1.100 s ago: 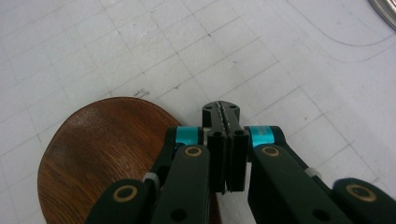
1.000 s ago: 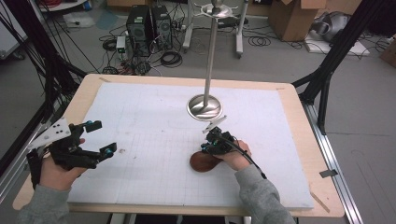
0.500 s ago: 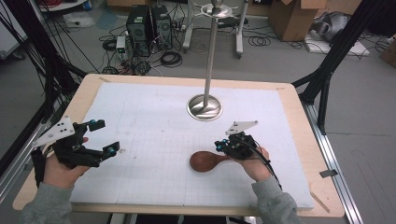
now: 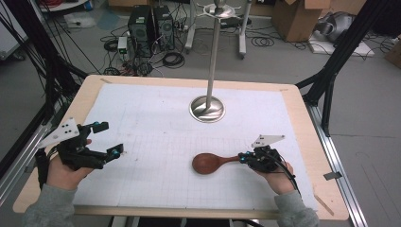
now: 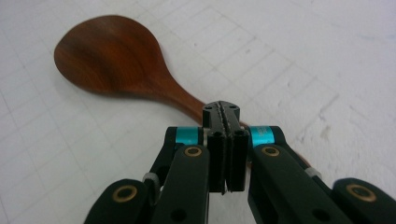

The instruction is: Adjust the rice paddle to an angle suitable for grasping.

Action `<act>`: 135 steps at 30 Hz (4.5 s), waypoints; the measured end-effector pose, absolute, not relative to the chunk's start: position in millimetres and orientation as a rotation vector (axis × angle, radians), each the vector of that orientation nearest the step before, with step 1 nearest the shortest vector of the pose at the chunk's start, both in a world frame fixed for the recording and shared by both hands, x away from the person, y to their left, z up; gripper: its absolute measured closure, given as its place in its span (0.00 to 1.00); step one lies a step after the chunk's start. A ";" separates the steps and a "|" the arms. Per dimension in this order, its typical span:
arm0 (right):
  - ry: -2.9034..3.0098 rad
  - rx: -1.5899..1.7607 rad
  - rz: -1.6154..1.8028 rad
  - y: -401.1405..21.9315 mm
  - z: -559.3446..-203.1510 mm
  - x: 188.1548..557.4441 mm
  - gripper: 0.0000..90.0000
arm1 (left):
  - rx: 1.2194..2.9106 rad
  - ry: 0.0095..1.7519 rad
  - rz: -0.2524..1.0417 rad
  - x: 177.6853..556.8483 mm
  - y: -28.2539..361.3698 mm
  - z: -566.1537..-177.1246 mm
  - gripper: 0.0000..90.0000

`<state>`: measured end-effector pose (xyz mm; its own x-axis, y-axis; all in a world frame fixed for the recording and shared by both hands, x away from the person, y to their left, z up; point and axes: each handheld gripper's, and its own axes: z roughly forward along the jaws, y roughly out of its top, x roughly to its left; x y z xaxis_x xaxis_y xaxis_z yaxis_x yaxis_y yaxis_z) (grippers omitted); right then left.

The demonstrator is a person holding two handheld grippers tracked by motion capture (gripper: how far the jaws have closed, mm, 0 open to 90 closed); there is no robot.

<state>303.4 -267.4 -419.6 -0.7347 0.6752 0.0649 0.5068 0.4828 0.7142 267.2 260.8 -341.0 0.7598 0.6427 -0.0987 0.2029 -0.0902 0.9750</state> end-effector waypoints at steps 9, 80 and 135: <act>2.508 1.063 1.054 -281.3 -431.7 302.8 1.00 | 1.660 0.686 0.417 267.8 259.5 -342.1 0.02; 2.539 0.995 0.991 -212.3 -435.1 367.5 0.99 | 1.644 0.737 0.463 248.7 281.4 -342.4 0.02; 2.659 0.686 1.087 -130.7 -414.5 356.2 0.99 | 1.634 0.742 0.481 243.1 289.0 -340.6 0.02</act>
